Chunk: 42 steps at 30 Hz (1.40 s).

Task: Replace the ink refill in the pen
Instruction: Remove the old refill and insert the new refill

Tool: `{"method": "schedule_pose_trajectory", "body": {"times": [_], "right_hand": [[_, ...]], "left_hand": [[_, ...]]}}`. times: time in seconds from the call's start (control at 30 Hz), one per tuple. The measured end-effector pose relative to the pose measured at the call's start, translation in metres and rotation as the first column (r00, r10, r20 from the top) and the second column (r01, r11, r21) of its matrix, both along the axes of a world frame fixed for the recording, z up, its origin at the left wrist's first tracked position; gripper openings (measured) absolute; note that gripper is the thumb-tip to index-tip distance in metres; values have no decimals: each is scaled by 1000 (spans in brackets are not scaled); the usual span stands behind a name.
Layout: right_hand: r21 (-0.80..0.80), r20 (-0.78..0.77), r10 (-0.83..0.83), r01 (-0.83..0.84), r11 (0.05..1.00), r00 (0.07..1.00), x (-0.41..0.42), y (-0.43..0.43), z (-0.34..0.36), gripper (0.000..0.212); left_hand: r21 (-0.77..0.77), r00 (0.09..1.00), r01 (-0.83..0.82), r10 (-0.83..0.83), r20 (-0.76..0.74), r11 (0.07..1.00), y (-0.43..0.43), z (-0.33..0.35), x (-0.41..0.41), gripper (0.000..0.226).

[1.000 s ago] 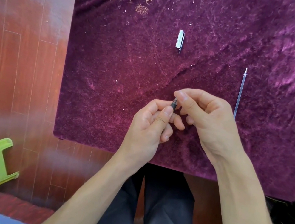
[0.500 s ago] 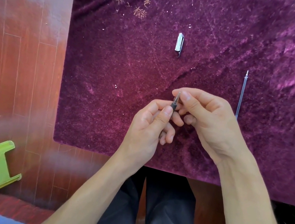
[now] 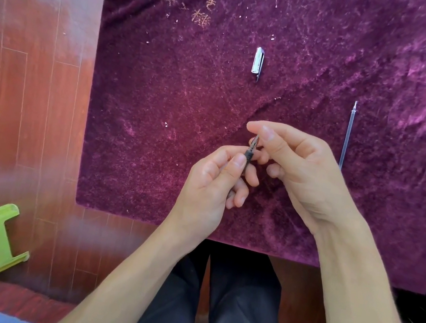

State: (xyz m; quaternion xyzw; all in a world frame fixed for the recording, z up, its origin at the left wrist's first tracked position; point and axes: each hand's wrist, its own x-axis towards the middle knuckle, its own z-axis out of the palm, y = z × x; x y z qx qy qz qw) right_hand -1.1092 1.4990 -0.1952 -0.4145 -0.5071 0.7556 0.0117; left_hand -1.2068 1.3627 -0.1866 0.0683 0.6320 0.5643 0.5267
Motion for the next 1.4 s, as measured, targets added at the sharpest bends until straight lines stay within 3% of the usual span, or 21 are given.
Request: {"method": "schedule_pose_trajectory", "body": {"times": [0.13,0.53,0.93,1.17,1.3,1.4], "right_hand": [[11,-14,-2,2,1000,1000,-1,0,1,9],[34,-26,-2,3,999,1000,1,1,1,12],[38,-21,-224,225,974,974,-5,6,-5,10],[385,51,-291,250,888,955,-30,28,-12,10],[647,161,-215,61,760,963,-50,49,-24,10],[744,247,-159,-83,663,956,-63,60,-33,13]], "left_hand": [[-10,1000,14,-14,-22,1000,-1,1,0,29],[3,1000,11,-11,4,1000,-5,2,2,30],[-23,1000,-8,7,-5,1000,-3,3,-2,27],[-46,997,-76,75,-6,996,1,-4,-12,20],[-52,996,-86,87,7,995,4,-7,-17,19],[-58,996,-91,92,8,994,6,-9,-20,20]]}}
